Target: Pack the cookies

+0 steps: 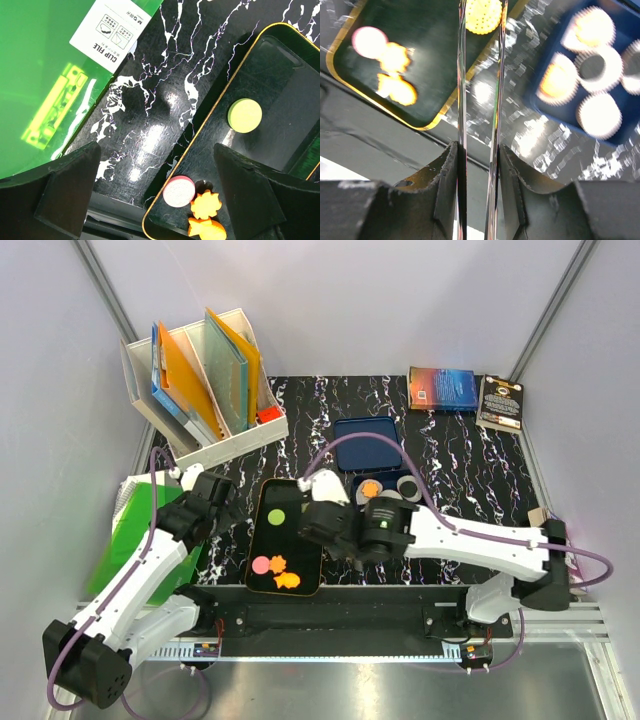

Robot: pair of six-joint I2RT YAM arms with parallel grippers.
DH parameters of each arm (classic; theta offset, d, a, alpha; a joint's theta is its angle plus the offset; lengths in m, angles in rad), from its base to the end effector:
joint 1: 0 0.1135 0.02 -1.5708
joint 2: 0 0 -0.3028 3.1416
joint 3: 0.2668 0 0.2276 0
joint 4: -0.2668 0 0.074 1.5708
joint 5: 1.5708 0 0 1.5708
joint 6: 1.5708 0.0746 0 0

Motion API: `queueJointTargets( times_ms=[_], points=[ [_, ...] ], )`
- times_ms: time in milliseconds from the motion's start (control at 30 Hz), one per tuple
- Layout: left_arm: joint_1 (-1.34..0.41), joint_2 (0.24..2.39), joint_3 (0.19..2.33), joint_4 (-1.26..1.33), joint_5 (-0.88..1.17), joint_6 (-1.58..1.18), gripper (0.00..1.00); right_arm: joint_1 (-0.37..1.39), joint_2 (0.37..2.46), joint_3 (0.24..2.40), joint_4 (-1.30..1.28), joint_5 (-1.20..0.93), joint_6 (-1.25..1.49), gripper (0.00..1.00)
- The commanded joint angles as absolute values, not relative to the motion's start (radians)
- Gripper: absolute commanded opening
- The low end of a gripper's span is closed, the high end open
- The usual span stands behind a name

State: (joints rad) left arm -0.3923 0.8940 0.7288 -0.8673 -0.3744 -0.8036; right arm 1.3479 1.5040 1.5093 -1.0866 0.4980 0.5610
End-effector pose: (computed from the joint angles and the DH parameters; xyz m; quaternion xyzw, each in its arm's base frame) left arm 0.1308 -0.0246 0.2495 -0.2419 0.9171 0.0012 0.3169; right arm 0.0977 0.2697 0.3536 -0.3053 0.8913 0.0534 0.3309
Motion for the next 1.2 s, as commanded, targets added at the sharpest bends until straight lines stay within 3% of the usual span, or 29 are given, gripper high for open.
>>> queueJointTargets(
  times_ms=[0,333,567,1167],
  points=[
    [-0.388,0.900,0.741,-0.827,-0.354,-0.788,0.99,1.342,1.391,1.464,-1.253,0.595,0.715,0.39],
    [-0.388,0.916,0.739,-0.815,-0.336,-0.778,0.99,1.319,1.204,1.361,-1.521,0.657,0.965,0.39],
    [-0.390,0.917,0.738,-0.816,-0.328,-0.778,0.99,1.186,1.078,1.289,-1.531,0.626,0.977,0.36],
    [-0.390,0.937,0.738,-0.810,-0.308,-0.772,0.99,1.104,0.985,1.138,-1.626,0.601,1.045,0.36]
  ],
)
